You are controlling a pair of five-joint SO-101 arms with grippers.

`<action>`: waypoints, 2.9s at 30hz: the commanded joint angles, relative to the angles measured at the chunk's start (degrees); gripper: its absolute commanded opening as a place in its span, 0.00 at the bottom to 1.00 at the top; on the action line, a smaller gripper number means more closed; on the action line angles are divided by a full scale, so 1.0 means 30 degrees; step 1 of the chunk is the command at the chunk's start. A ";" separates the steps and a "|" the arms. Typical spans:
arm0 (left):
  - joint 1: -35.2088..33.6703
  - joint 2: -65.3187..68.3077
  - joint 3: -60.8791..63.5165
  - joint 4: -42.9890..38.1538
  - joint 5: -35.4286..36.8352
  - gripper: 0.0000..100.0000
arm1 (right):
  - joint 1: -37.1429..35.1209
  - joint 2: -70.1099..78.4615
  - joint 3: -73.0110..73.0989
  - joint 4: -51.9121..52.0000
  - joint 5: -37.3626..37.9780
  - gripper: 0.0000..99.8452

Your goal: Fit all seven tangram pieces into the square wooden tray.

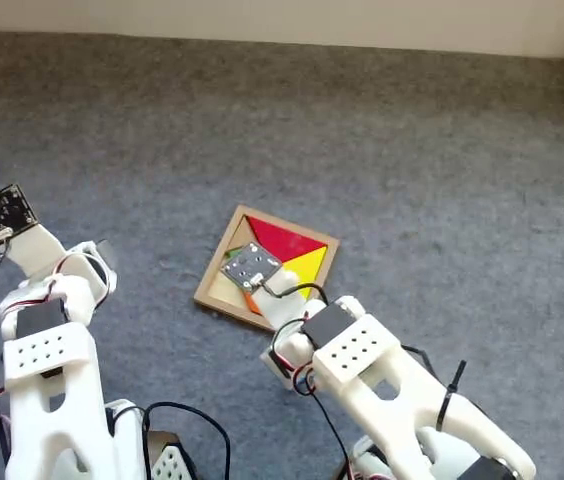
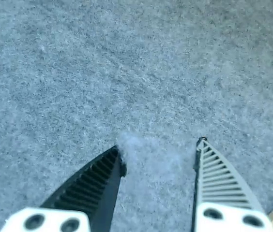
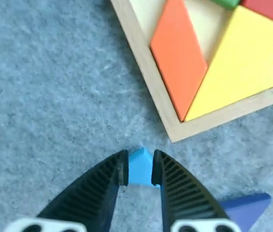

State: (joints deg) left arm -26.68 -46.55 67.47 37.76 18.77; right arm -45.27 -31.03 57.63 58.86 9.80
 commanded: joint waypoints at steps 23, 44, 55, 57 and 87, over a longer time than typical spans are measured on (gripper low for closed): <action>-0.0190 -0.0454 -0.0073 -0.0322 0.0088 0.23 | 0.4615 0.6168 -0.2974 0.0278 -0.0703 0.10; -0.0249 -0.0454 -0.0073 -0.0322 0.0088 0.23 | 0.6344 -0.1626 -0.4498 0.4645 0.7736 0.10; -0.0249 -0.0454 -0.0073 -0.0322 0.0088 0.23 | 0.1949 -0.3092 0.0015 0.4821 0.9758 0.25; -0.0249 -0.0454 -0.0073 -0.0322 0.0088 0.23 | 0.1304 -0.3092 0.0044 0.4821 0.9729 0.32; -0.0161 -0.0425 -0.0044 -0.0322 0.0059 0.23 | -0.1714 -0.3033 0.3267 0.0601 1.1692 0.27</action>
State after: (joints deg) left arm -26.68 -46.55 67.47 37.67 18.77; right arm -49.67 -38.33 67.65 62.11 44.18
